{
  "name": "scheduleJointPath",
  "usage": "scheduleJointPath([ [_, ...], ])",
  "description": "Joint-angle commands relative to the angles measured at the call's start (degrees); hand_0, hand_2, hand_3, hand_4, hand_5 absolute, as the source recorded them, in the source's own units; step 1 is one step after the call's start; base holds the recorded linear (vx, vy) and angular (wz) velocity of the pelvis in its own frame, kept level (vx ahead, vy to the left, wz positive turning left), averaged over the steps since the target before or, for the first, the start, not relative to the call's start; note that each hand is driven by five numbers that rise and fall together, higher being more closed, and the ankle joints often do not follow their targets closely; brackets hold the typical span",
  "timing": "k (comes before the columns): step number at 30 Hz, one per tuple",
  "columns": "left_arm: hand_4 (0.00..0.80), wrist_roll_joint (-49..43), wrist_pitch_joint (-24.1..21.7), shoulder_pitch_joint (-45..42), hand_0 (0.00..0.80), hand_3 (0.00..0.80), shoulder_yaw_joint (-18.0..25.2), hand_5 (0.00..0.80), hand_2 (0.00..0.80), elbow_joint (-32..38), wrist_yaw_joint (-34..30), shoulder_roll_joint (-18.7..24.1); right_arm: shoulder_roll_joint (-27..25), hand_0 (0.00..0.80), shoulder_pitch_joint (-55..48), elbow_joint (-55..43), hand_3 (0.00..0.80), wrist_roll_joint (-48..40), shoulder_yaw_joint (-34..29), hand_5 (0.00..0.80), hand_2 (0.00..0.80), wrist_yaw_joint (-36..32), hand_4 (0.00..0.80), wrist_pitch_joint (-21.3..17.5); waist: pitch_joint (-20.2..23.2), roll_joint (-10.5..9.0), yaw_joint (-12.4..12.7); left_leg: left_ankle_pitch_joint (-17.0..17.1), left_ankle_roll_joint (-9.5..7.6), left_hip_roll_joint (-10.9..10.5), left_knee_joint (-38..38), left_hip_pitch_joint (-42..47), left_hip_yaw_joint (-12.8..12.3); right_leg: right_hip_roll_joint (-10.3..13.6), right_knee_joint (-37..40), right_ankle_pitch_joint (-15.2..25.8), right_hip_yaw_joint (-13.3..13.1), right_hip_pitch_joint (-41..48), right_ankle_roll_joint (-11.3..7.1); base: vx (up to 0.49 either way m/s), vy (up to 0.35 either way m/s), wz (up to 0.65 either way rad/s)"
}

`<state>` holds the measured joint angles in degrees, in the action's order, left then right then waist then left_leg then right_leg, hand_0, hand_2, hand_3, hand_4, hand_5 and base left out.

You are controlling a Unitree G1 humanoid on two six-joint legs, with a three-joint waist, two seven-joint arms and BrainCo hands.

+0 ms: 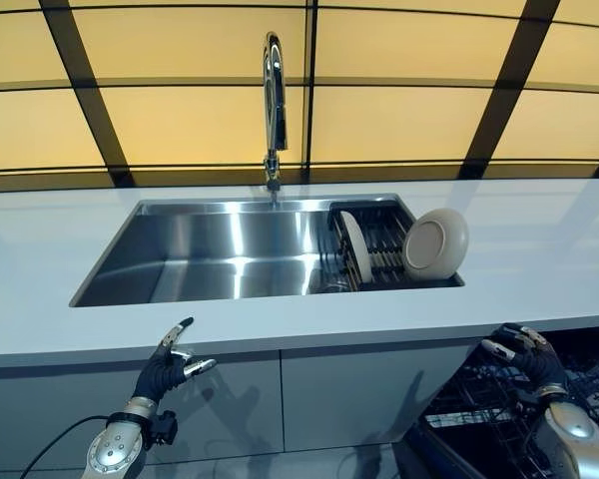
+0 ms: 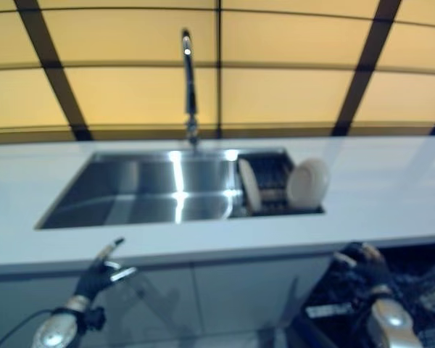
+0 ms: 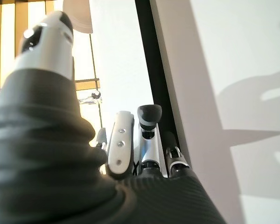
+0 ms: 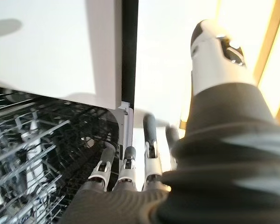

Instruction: Take plates into dishwasher

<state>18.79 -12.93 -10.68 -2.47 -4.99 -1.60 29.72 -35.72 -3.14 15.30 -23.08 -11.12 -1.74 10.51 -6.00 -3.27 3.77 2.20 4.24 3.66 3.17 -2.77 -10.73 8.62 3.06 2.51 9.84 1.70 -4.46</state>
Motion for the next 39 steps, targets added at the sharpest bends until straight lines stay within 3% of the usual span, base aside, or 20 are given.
scheduleJointPath([
  [1, 0.000, -0.2, 0.5, 12.5, 0.000, 0.000, 4.5, 0.000, 0.000, -6.0, 4.7, 0.8, -3.8, 0.000, 3.0, 4.1, 0.000, 5.0, 2.7, 0.000, 0.000, -9.1, 0.000, 6.9, 2.2, -1.13, -4.7, 1.1, -0.60, 2.4, -8.2, 7.1, 0.3, -0.1, 1.3, 3.7, 1.0, 2.4, -2.65, -0.009, -0.005, -0.17],
  [5, 0.000, -0.2, 1.2, 13.6, 0.000, 0.000, 3.7, 0.000, 0.000, -6.1, 5.1, 1.6, -4.8, 0.000, 2.3, 10.1, 0.000, 8.8, 7.4, 0.000, 0.000, -13.5, 0.000, 12.0, 1.6, -1.54, -4.7, 1.1, -0.71, 2.4, -8.2, 7.4, 0.3, -0.1, 1.2, 3.8, 0.8, 2.6, -2.57, -0.001, -0.002, 0.00],
  [9, 0.000, 0.1, 1.6, 13.9, 0.000, 0.000, 3.4, 0.000, 0.000, -6.1, 5.4, 2.1, -4.9, 0.000, 2.4, 13.1, 0.000, 7.8, 7.3, 0.000, 0.000, -9.1, 0.000, 12.6, 1.2, -1.48, -4.8, 1.0, -0.75, 2.2, -8.2, 7.6, 0.4, -0.1, 1.2, 4.0, 0.6, 2.7, -2.65, 0.000, 0.007, -0.11],
  [12, 0.000, 0.2, 2.0, 13.0, 0.000, 0.000, 4.3, 0.000, 0.000, -5.6, 4.6, 2.3, -4.3, 0.000, 1.4, 12.8, 0.000, 7.5, 3.5, 0.000, 0.000, -3.2, 0.000, 13.1, 0.8, -1.19, -5.2, 0.8, -0.86, 2.1, -8.2, 7.7, 0.2, 0.0, 1.2, 4.3, 0.3, 2.6, -2.85, -0.010, 0.016, 0.07],
  [21, 0.000, 0.2, 1.5, 12.9, 0.000, 0.000, 4.3, 0.000, 0.000, -6.2, 5.4, 1.9, -6.1, 0.000, 3.5, 1.2, 0.000, 2.6, -5.6, 0.000, 0.000, 6.0, 0.000, 5.8, 0.5, -0.76, -6.4, 0.1, -1.18, 2.0, -8.2, 8.1, -0.5, 0.2, 1.1, 4.4, -1.1, 2.1, -3.26, -0.007, 0.022, -0.10],
  [26, 0.000, 0.1, 1.5, 13.4, 0.000, 0.000, 3.6, 0.000, 0.000, -6.9, 6.1, 2.0, -8.3, 0.000, 6.4, -4.5, 0.000, 0.6, -7.1, 0.000, 0.000, 7.8, 0.000, 1.0, 0.8, -0.72, -6.3, -0.2, -1.17, 2.0, -8.2, 8.1, -0.7, 0.1, 1.2, 4.1, -1.3, 2.0, -3.26, 0.000, 0.000, 0.00],
  [32, 0.000, 0.4, 1.3, 14.0, 0.000, 0.000, 2.5, 0.000, 0.000, -7.8, 6.0, 2.3, -10.6, 0.000, 11.4, -7.7, 0.000, -2.2, -5.1, 0.000, 0.000, 7.1, 0.000, -3.8, 1.2, -0.72, -5.1, -0.2, -1.10, 2.0, -8.2, 7.7, 0.0, 0.2, 1.3, 3.7, -0.7, 2.1, -3.09, 0.003, 0.000, 0.01],
  [39, 0.000, 0.5, 0.8, 14.4, 0.000, 0.000, 1.1, 0.000, 0.000, -8.4, 5.5, 2.4, -11.1, 0.000, 17.2, -8.0, 0.000, -4.1, -1.6, 0.000, 0.000, 5.7, 0.000, -4.2, 1.7, -0.68, -3.4, -0.1, -1.04, 1.8, -8.2, 7.4, 1.3, 0.3, 1.3, 3.1, 0.6, 2.9, -2.68, 0.004, -0.002, 0.01],
])
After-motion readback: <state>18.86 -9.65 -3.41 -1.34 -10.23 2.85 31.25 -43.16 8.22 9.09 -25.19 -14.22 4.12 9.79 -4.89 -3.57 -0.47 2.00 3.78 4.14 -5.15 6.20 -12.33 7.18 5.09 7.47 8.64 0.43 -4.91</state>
